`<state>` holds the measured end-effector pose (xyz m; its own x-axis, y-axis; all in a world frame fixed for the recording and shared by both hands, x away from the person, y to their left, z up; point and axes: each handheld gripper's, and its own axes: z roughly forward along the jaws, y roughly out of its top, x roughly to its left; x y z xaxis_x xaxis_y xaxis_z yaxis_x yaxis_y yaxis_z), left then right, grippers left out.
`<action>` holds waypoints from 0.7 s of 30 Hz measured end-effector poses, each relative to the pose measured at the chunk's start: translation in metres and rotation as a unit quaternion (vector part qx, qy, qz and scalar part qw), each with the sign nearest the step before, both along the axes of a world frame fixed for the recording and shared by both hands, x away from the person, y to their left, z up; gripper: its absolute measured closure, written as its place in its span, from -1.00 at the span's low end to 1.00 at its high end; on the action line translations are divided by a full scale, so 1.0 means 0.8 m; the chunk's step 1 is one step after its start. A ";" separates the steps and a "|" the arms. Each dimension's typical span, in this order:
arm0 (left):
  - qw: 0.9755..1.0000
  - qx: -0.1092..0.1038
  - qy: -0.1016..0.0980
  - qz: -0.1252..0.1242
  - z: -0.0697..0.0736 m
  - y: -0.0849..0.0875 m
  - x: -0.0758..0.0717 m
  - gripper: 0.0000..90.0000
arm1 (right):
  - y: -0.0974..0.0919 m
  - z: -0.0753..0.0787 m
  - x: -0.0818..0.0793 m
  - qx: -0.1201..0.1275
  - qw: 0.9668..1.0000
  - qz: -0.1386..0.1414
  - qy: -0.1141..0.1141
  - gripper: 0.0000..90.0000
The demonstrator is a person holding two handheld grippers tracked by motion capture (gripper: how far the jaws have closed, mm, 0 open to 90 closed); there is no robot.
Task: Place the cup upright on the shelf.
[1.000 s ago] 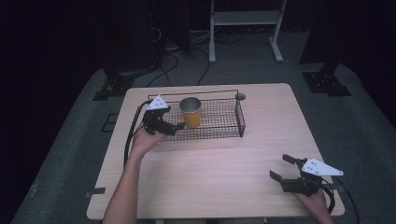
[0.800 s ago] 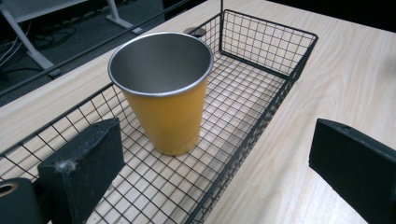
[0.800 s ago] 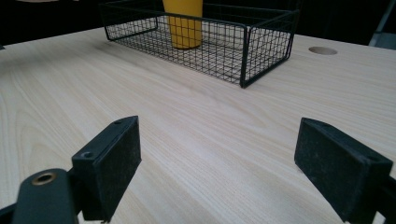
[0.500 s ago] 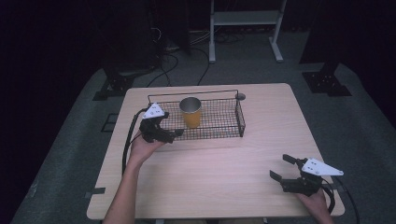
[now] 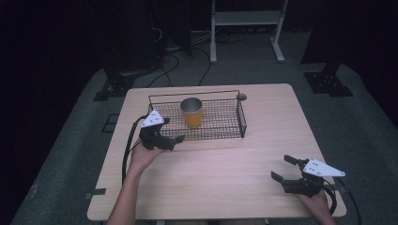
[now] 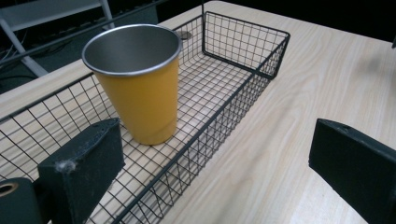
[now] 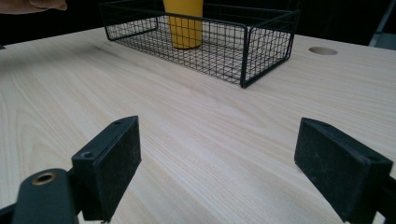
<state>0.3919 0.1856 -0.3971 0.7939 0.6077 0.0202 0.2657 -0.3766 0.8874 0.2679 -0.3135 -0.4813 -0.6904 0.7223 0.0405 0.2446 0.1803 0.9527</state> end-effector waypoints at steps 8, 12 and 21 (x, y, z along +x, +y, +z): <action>1.000 -0.004 -0.006 -0.004 -0.004 -0.001 -0.015 -0.95 | 0.000 0.000 0.000 0.000 1.000 0.000 0.000 -0.70; 1.000 -0.008 -0.008 -0.004 -0.007 0.001 -0.022 -0.95 | 0.000 0.000 0.000 0.000 1.000 0.000 0.000 -0.70; 1.000 -0.018 -0.012 -0.002 -0.011 0.005 -0.034 -0.95 | 0.000 0.000 0.000 0.000 1.000 0.000 0.000 -0.70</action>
